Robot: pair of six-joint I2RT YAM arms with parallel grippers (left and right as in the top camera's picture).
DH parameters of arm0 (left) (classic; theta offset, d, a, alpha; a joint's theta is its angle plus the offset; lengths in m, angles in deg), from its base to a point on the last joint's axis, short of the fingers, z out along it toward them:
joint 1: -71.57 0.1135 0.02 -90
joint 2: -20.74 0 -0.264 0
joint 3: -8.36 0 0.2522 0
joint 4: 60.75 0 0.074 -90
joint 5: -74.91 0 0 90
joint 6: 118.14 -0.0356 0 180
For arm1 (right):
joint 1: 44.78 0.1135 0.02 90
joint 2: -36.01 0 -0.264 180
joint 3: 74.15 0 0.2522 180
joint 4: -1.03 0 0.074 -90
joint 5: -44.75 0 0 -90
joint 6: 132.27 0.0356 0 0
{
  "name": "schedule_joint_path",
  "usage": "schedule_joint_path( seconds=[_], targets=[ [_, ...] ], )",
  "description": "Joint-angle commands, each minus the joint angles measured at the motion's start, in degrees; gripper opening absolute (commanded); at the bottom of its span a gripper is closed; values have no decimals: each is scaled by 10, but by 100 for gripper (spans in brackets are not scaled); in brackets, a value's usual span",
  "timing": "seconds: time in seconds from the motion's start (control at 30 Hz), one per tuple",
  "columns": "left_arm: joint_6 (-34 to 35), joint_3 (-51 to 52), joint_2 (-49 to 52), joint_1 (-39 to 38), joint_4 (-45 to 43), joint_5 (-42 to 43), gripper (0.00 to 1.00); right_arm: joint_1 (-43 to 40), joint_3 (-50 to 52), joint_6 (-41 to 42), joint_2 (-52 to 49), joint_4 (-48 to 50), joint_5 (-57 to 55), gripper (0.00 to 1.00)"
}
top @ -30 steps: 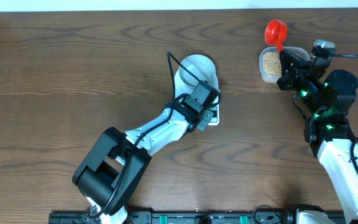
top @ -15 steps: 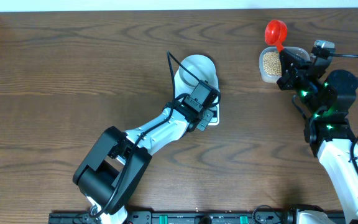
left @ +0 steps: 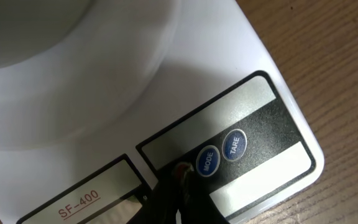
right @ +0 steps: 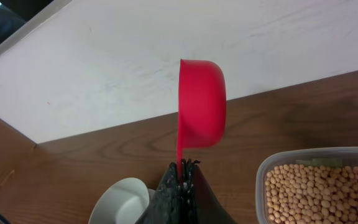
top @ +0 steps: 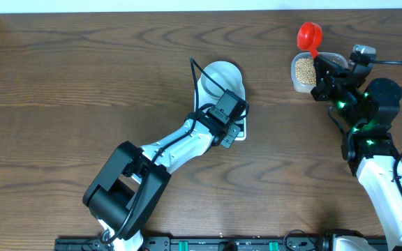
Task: Scoop item into bowl and weigh 50g on scale
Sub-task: 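Lift the left gripper off the scale and retract it left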
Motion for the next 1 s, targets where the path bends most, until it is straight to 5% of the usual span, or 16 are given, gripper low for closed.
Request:
schedule_joint_path(
  seconds=[0.0,0.17,0.2,0.23,0.27,0.3,0.33,0.6,0.83,0.97],
  targets=[
    [-9,-17,-21,-1,16,7,7,3,-8,-10,-4,1,-5,1],
    [-9,-25,-83,0,105,7,8,3,-8,-10,-4,7,-5,1],
    [-9,-25,-99,0,116,7,17,3,-8,-10,-4,11,-5,1],
    [-9,-25,-131,0,130,7,39,3,-8,-10,-4,18,-5,1],
    [-9,-25,-137,0,132,7,44,3,-8,-10,-4,22,-5,1],
    [-9,-25,-165,0,142,7,88,3,-8,-10,-4,31,-5,1],
    [-9,-25,-180,0,149,7,99,3,-8,-10,-5,37,-5,1],
    [26,-25,-217,-1,197,8,99,3,-10,-10,-20,86,-6,1],
    [-183,-26,-258,78,280,163,99,3,-47,-10,-56,90,-4,1],
    [-242,-26,-305,157,300,222,99,3,-52,-10,-61,90,-3,1]
  ],
)
